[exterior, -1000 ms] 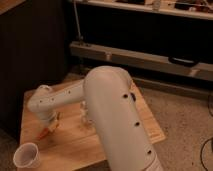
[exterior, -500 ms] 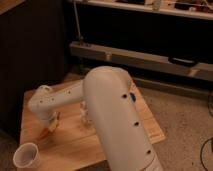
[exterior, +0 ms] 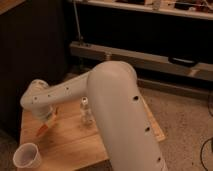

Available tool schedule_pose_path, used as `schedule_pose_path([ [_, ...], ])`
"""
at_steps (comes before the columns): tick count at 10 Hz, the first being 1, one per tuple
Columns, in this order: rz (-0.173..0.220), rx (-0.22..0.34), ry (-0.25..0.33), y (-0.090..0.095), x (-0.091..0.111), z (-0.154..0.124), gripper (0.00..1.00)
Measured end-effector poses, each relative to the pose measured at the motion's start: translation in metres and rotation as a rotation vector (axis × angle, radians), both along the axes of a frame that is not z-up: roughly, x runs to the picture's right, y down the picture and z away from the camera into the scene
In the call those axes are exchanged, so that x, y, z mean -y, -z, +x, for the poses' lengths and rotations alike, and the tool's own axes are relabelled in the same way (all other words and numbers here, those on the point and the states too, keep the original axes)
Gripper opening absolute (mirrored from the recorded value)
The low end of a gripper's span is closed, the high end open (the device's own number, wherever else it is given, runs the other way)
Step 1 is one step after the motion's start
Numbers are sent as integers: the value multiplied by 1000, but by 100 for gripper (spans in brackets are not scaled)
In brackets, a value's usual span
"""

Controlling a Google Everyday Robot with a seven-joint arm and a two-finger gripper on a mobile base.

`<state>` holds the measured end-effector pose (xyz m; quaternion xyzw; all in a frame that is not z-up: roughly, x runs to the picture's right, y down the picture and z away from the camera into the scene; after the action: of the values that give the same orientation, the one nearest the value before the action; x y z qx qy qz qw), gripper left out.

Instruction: Place the pepper in the ceramic cup

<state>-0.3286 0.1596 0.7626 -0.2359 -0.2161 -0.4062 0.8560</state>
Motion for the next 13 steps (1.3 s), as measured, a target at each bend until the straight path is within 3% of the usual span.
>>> schedule_pose_path([
  [3, 60, -16, 63, 43, 21, -8, 22],
  [9, 138, -23, 143, 98, 31, -12, 22],
  [10, 139, -10, 159, 111, 26, -15, 22],
  [13, 124, 3, 208, 129, 9, -17, 22],
])
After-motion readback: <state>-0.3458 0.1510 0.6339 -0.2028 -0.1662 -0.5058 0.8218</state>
